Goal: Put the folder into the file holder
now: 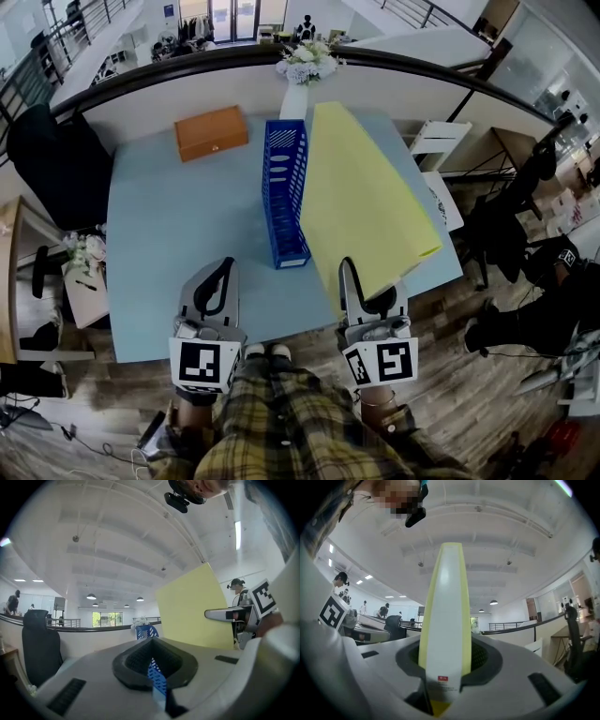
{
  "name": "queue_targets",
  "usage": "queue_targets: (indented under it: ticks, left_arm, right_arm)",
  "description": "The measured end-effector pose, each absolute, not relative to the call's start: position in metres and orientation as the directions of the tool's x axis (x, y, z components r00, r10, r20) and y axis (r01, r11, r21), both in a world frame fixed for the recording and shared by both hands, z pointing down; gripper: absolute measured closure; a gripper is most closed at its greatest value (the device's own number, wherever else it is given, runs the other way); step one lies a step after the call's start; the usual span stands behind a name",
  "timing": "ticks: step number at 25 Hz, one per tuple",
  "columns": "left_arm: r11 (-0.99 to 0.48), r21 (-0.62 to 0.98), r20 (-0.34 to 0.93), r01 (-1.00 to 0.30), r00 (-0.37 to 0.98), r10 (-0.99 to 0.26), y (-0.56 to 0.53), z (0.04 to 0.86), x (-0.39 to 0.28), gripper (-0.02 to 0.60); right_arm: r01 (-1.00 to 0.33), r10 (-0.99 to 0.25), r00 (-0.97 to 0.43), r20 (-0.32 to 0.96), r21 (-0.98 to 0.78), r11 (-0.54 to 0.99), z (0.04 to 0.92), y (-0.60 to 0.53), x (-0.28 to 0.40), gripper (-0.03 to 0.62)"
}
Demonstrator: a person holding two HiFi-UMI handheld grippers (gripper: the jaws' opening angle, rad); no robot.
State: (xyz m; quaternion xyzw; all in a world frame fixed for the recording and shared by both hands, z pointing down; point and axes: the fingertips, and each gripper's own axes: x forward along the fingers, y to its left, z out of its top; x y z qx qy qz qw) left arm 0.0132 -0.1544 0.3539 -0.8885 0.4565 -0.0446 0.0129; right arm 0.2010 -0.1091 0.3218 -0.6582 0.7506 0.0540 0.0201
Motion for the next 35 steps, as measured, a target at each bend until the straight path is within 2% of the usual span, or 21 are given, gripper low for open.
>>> queue_targets:
  ticks: [17,35]
  left_arm:
    - [-0.564,-0.043,0.098,-0.824,0.559,-0.824,-0.148,0.358,-0.001,0.589]
    - [-0.539,-0.040,0.092,-0.842,0.534,-0.841,-0.171,0.365,-0.005,0.591]
  right_arm:
    - [-0.987,-0.978,-0.153,-0.143,-0.020,0.157,0.320,-0.157,0.177,0.439]
    - [-0.992,-0.980,-0.102,-0.168,-0.054,0.112,0.334,-0.227,0.176,0.439]
